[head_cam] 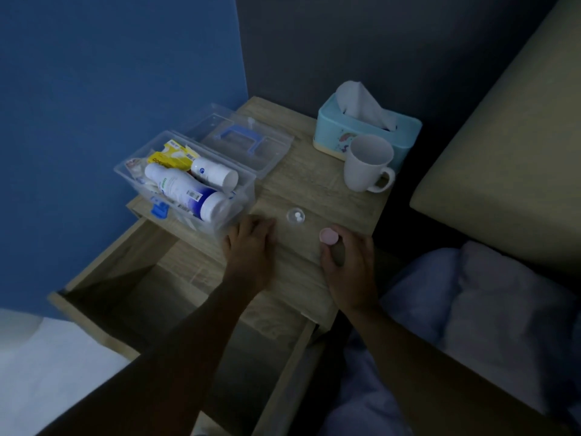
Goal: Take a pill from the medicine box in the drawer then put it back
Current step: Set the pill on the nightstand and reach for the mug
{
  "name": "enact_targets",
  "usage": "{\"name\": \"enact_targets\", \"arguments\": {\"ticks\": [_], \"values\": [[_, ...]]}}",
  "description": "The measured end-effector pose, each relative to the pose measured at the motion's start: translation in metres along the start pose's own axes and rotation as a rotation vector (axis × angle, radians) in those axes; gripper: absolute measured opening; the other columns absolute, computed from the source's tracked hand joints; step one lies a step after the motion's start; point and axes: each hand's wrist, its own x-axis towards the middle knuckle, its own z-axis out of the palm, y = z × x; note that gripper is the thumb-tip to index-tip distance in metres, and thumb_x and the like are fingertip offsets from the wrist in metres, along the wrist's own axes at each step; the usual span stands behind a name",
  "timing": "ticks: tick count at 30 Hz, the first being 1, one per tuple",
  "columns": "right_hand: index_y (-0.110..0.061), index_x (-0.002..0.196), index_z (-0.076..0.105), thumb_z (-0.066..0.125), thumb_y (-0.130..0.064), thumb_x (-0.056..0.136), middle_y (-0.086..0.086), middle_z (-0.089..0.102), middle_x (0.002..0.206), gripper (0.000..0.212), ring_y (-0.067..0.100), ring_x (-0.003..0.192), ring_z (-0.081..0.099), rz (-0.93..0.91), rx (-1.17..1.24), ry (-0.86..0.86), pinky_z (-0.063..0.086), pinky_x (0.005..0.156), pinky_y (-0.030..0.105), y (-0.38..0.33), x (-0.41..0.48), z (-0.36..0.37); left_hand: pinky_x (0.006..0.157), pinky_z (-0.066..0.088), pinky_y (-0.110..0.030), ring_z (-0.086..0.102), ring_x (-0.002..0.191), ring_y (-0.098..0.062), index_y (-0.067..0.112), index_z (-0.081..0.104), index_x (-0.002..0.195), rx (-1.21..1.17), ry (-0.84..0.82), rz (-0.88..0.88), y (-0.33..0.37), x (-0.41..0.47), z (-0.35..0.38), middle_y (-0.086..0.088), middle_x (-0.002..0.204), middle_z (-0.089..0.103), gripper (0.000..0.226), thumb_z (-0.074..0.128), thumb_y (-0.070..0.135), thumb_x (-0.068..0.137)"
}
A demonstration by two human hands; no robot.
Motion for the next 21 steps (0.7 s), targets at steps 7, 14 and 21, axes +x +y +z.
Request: {"name": "enact_targets", "arguments": {"ticks": [7,14,21], "values": [[-0.018,0.122,0.062,0.069,-0.023,0.086,-0.003,0.056,0.117,0.037,0.015,0.114,0.05,0.044,-0.009,-0.042,0.034,0.101,0.017,0.0,-0.001,-0.002,0.119,0.0,-0.041,-0.002,0.15,-0.027,0.013,0.005,0.155,0.255,-0.206,0.198,-0.017,-0.02,-0.004,-0.013,0.163,0.0,0.068,0.02,0.049,0.1],[-0.018,0.116,0.063,0.073,-0.025,0.084,0.0,0.063,0.121,0.034,0.009,0.114,0.048,-0.032,-0.034,-0.002,0.036,0.102,0.018,0.005,0.004,-0.007,0.119,-0.002,-0.04,-0.005,0.15,-0.025,0.014,0.0,0.155,0.332,-0.222,0.19,-0.015,-0.019,-0.003,-0.012,0.163,-0.003,0.072,0.015,0.055,0.097],[-0.009,0.116,0.062,0.063,-0.014,0.084,0.01,0.061,0.126,0.033,0.024,0.119,0.049,-0.18,-0.123,0.108,0.033,0.102,0.028,-0.018,0.07,-0.018,0.119,-0.005,-0.04,-0.008,0.15,-0.026,0.014,-0.003,0.155,0.335,-0.245,0.184,-0.012,-0.018,-0.006,-0.011,0.163,-0.008,0.072,0.019,0.052,0.098]]}}
